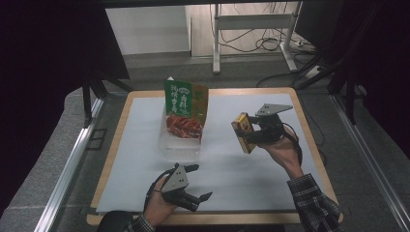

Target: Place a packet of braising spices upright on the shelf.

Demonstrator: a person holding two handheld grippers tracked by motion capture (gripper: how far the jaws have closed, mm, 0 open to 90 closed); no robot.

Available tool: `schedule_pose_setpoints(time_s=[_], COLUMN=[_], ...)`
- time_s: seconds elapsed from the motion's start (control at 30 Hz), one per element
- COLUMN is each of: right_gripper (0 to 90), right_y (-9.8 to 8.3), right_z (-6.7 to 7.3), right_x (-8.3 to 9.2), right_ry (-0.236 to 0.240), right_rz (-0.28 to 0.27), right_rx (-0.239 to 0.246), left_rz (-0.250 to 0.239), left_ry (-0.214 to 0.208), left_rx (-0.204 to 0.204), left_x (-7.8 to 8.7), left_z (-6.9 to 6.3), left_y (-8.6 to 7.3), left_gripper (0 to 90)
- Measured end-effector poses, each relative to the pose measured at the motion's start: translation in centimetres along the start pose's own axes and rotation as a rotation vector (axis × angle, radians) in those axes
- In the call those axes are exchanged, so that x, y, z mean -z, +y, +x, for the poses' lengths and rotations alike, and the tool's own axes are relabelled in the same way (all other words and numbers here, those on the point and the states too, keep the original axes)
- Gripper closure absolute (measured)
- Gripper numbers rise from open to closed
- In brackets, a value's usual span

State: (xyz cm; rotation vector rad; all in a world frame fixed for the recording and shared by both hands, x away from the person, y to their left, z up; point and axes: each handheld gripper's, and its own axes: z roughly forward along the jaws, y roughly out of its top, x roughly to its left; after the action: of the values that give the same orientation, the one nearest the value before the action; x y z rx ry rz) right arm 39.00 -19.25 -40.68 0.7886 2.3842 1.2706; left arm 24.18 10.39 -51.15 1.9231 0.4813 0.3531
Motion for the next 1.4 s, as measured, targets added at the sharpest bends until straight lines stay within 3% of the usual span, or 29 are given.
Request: schedule_pose_setpoints(time_s=[0.67,1.4], right_gripper=[32.0,32.0], right_y=[2.6,4.1], right_z=[3.0,5.4], right_x=[-1.9,-5.4], right_ry=[0.039,0.096], right_rz=[-0.134,-0.214], right_rx=[0.04,0.014], left_rz=[0.005,0.01], left_ry=[-0.006,-0.007], left_rx=[0.013,0.015], left_x=[1.1,1.2], left_z=[-1.1,-1.6], left_y=[-0.4,-0.4], left_gripper=[4.6,4.7])
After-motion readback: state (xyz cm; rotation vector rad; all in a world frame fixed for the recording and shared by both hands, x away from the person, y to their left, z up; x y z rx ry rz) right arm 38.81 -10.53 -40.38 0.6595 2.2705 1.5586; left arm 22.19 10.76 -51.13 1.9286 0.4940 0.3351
